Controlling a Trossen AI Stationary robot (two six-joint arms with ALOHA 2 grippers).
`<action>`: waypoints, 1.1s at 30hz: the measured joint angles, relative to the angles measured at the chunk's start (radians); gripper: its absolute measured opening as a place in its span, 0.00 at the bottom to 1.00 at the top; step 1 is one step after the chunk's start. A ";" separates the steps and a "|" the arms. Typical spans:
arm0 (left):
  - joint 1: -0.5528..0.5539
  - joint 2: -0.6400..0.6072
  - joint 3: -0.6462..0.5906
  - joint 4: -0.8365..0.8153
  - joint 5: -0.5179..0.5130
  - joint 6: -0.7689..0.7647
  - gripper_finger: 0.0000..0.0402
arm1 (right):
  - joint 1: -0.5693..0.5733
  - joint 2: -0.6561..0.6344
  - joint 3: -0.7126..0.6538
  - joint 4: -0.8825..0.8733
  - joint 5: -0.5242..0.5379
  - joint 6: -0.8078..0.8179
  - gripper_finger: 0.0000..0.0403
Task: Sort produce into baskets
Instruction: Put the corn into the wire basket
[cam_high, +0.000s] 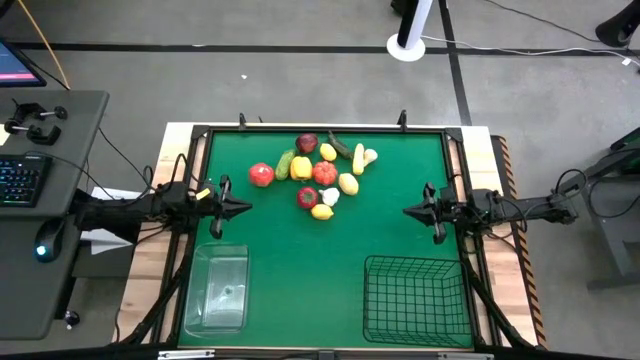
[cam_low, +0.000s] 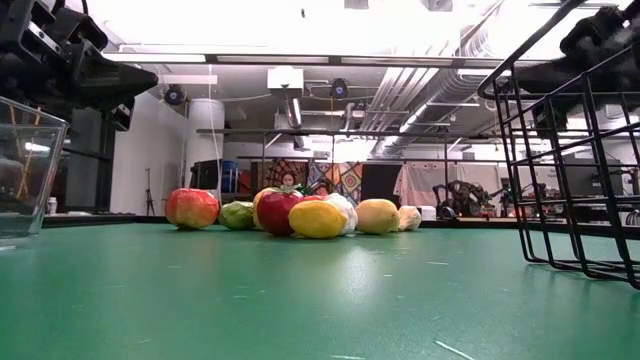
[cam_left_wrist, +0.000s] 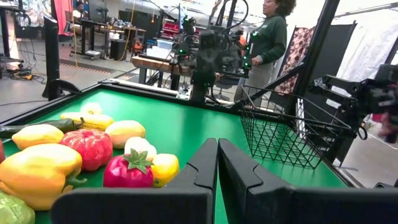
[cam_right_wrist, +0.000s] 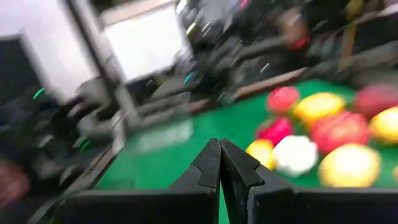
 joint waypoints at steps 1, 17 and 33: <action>0.000 0.000 0.000 0.000 0.000 0.000 0.00 | 0.000 0.000 0.000 0.066 0.058 0.042 0.00; 0.000 0.000 0.000 0.000 0.000 0.000 0.00 | -0.150 0.374 0.214 0.259 0.409 0.516 0.03; 0.000 0.000 0.000 0.000 0.000 0.000 0.00 | -0.610 1.318 0.747 -0.278 -0.058 0.652 0.67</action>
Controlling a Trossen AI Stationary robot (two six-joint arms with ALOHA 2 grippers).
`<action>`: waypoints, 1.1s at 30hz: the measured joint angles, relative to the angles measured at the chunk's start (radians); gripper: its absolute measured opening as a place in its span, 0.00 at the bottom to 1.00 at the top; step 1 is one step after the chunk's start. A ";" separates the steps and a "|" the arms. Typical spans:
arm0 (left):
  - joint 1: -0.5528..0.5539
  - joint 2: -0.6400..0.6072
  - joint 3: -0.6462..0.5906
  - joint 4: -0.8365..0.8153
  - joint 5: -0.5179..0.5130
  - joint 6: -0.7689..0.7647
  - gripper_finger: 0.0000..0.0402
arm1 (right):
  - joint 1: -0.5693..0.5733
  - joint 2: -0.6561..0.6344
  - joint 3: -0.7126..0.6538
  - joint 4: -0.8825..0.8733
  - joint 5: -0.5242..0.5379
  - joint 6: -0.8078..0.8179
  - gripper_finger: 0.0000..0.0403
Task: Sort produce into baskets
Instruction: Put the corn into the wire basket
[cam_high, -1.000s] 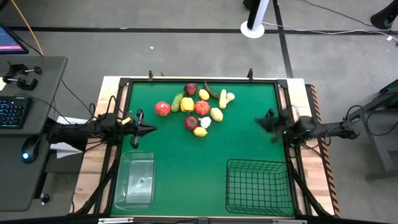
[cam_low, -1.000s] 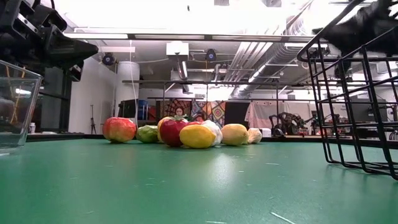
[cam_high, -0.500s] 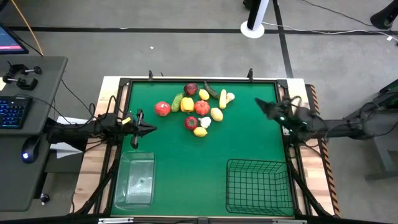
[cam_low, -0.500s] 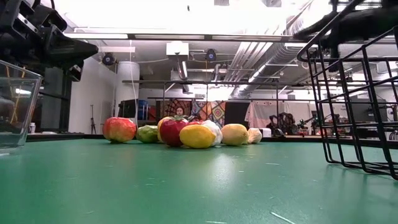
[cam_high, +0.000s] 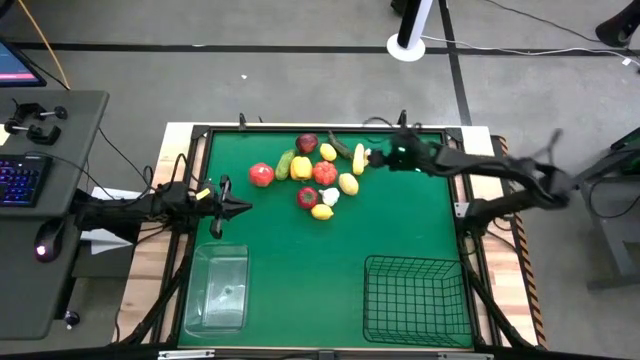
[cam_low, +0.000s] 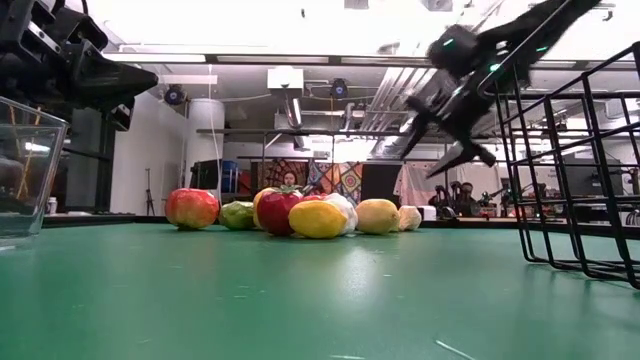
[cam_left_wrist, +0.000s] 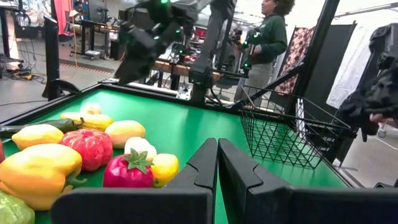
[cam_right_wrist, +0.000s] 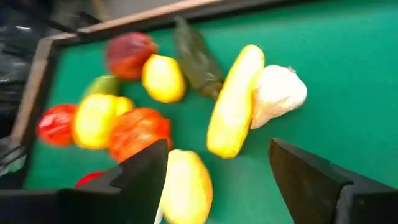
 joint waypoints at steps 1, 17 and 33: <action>0.000 0.000 0.000 0.000 0.000 0.000 0.00 | 0.001 0.050 0.036 -0.018 0.000 0.007 0.67; 0.000 0.000 0.000 0.000 0.000 0.000 0.00 | 0.017 0.614 0.529 -0.408 0.055 0.013 0.68; 0.000 0.000 0.000 0.000 0.000 0.000 0.00 | 0.123 0.426 0.604 -0.706 0.135 -0.151 0.21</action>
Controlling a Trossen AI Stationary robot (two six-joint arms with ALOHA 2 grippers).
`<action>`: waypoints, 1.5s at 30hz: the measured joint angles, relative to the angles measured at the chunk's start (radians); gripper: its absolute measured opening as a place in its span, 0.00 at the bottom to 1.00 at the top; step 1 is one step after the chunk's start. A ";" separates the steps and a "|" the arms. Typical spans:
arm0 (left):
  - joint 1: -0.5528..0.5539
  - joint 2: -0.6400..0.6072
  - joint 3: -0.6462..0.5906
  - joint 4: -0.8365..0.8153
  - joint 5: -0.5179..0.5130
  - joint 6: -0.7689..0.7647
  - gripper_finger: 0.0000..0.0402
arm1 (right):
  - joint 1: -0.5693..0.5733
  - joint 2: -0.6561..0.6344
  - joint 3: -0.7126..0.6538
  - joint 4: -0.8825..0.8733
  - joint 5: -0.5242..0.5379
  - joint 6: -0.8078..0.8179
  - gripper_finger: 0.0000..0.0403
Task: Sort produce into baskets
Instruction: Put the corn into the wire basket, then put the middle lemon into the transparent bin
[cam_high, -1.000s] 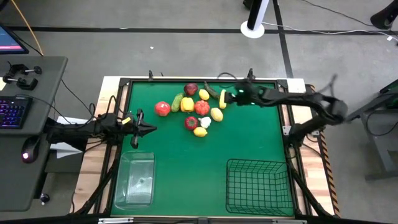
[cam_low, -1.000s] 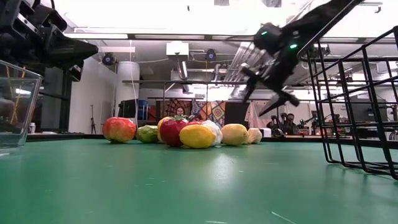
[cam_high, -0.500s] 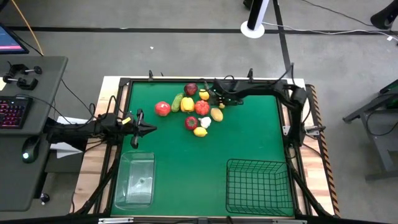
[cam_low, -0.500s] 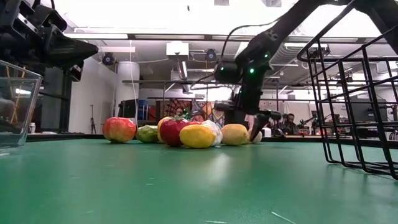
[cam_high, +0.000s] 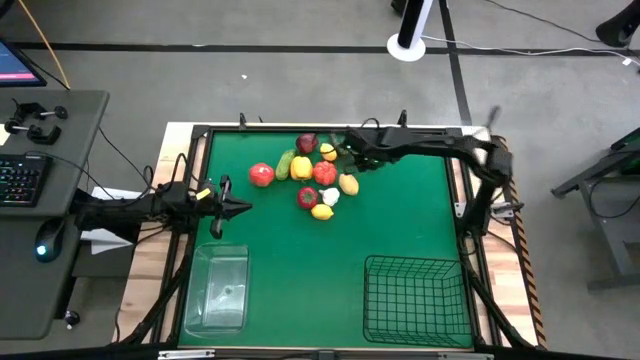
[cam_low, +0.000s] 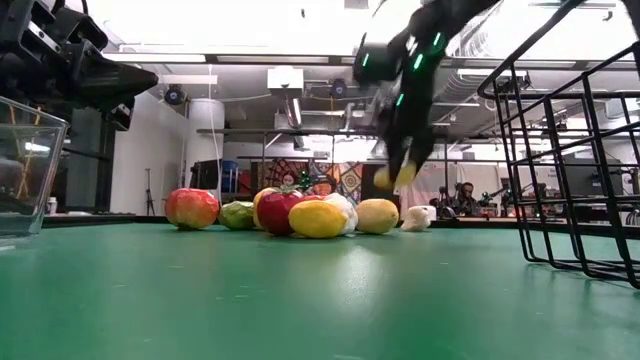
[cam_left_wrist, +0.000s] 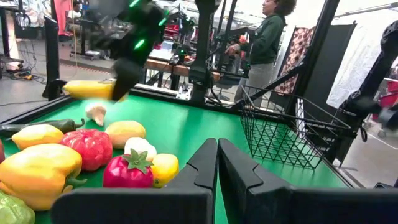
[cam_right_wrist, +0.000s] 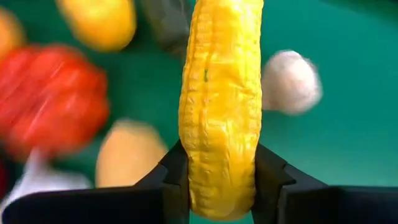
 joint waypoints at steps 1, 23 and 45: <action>0.000 0.000 0.000 0.000 0.000 0.000 0.00 | 0.017 -0.050 0.001 -0.038 -0.001 -0.024 0.21; 0.000 0.000 0.000 0.000 0.000 0.000 0.00 | 1.078 -0.464 -0.001 -0.176 -0.368 0.576 0.35; 0.000 0.000 0.000 0.000 0.000 0.000 0.00 | 0.687 -0.353 0.101 -0.204 -0.191 0.184 0.69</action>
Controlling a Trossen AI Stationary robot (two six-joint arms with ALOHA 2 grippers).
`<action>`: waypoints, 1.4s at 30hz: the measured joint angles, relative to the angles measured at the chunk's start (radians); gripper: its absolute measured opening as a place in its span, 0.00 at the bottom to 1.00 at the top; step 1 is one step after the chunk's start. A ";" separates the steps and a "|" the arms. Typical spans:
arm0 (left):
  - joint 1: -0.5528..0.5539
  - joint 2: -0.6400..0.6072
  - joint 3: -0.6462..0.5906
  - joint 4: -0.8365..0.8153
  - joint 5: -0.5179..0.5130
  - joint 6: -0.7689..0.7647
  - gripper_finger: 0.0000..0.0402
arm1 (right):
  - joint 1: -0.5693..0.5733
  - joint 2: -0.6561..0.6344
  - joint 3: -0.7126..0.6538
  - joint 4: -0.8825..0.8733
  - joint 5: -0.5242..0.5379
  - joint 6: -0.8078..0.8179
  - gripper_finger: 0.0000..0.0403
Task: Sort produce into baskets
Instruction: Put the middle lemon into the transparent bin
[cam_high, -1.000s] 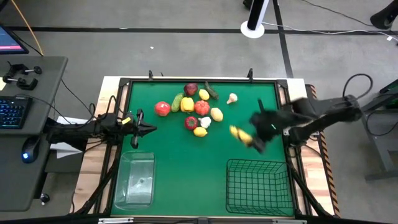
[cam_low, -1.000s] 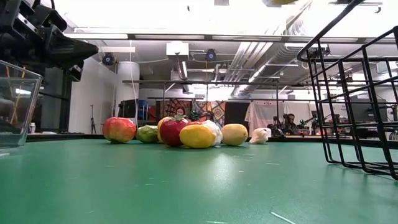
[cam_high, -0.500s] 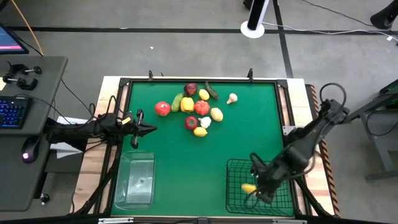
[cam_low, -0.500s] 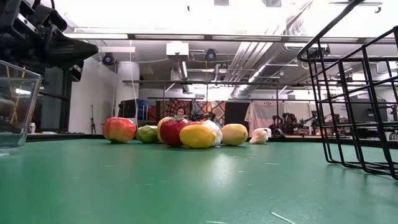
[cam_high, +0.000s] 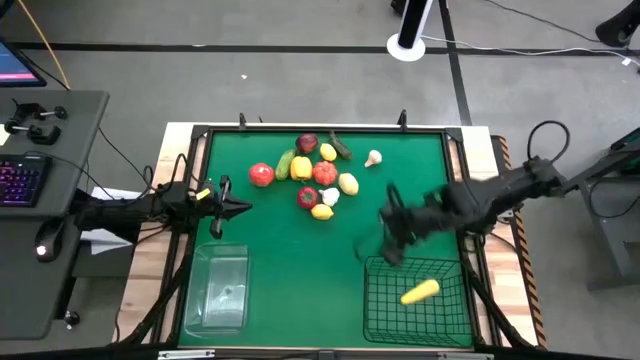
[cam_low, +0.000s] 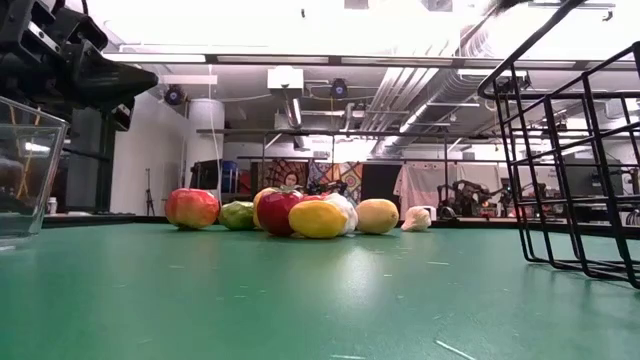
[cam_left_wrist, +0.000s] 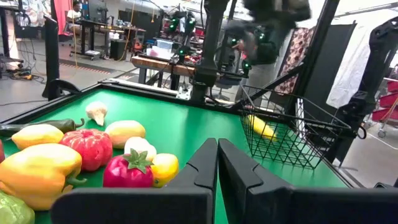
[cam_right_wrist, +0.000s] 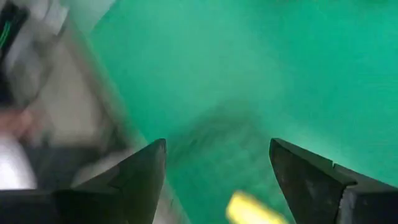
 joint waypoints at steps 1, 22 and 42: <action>0.000 0.000 0.000 0.000 0.000 0.000 0.00 | -0.057 0.004 -0.007 0.012 0.024 -0.041 0.69; 0.000 0.000 0.000 0.000 0.000 0.000 0.00 | -0.639 0.506 -0.089 0.299 -0.046 -0.462 0.69; 0.000 0.000 0.000 0.000 0.000 0.000 0.00 | -0.609 0.381 -0.074 0.371 0.088 -0.517 0.47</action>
